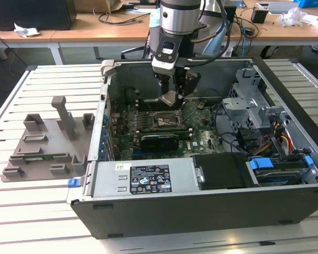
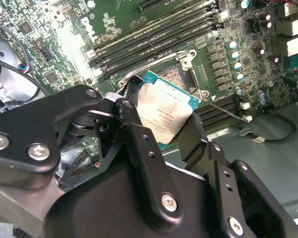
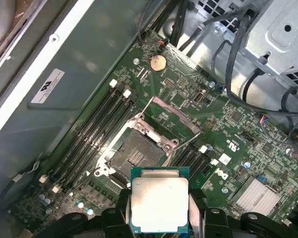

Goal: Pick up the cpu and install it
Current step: 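Place the cpu into insertion slot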

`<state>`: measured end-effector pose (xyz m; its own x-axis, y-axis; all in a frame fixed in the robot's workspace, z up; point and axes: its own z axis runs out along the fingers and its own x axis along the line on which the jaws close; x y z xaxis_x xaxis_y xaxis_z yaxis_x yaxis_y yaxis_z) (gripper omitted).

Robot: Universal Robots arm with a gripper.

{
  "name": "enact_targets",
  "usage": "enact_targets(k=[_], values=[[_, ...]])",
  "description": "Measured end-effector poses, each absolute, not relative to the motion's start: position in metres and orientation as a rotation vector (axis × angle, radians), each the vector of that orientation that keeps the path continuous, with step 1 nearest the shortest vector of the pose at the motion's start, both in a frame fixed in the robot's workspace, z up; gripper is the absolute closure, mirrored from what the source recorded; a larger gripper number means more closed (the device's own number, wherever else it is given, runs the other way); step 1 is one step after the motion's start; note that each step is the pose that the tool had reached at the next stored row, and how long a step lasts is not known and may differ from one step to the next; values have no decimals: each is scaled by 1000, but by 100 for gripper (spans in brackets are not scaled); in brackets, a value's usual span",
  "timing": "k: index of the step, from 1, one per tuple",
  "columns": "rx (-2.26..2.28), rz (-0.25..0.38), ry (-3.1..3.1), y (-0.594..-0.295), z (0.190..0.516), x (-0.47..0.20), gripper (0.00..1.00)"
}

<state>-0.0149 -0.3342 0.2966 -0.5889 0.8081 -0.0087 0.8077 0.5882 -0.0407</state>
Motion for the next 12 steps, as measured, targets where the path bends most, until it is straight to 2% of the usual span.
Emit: enact_targets(k=[12], values=[[-1537, 62, -2725, -334, 297, -15, 45]])
